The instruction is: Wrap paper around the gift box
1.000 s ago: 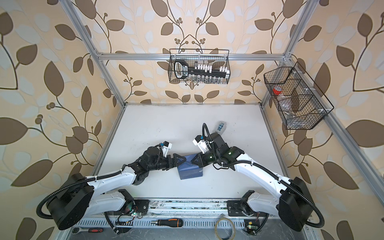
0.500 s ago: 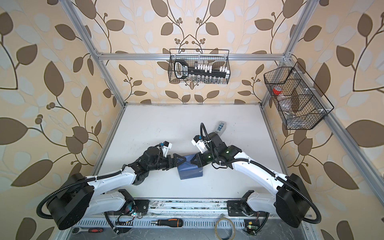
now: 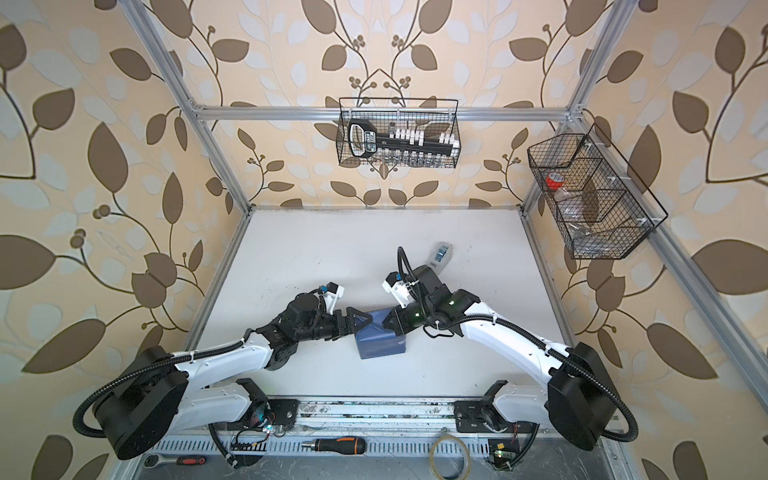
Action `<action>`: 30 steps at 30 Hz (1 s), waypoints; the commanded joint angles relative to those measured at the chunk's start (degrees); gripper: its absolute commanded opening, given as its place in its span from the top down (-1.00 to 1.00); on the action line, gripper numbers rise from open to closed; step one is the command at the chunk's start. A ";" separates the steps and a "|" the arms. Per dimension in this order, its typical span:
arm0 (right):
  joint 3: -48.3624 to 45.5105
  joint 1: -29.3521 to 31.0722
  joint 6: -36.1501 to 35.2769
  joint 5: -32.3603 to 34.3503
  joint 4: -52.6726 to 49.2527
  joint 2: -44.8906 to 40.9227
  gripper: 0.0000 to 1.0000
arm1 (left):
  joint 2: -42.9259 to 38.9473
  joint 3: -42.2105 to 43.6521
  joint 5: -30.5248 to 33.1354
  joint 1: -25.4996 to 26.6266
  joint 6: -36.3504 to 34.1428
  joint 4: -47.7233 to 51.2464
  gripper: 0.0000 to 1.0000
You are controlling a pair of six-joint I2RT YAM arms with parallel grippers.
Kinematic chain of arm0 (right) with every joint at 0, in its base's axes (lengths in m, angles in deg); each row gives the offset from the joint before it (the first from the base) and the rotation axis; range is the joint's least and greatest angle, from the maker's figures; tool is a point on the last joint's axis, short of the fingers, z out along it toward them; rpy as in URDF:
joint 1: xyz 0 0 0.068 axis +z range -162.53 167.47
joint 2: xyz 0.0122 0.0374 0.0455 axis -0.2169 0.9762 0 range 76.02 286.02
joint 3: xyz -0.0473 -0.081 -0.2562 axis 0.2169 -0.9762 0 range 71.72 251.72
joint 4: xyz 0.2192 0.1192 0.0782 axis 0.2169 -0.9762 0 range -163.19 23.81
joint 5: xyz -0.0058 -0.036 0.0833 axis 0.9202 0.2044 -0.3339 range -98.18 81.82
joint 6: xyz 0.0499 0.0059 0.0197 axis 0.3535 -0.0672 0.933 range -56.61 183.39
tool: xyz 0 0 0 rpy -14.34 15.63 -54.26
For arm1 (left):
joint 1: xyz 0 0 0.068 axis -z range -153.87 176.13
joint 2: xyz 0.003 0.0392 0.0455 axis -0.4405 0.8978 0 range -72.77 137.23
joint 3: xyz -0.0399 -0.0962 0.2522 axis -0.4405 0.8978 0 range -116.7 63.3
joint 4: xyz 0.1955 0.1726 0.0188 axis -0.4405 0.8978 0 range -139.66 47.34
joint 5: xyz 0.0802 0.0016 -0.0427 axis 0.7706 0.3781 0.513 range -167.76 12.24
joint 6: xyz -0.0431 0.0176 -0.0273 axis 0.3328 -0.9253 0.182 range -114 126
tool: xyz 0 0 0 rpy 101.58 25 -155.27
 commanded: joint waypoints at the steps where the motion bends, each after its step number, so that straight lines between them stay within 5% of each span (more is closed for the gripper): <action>1: 0.63 0.87 -3.05 2.10 -2.54 -0.03 1.00 | 2.15 1.30 1.32 0.69 -2.12 9.71 -0.82; 30: -0.04 7.02 -10.14 20.49 -9.26 -1.62 0.57 | 2.18 0.62 0.44 0.73 -1.97 9.81 -0.81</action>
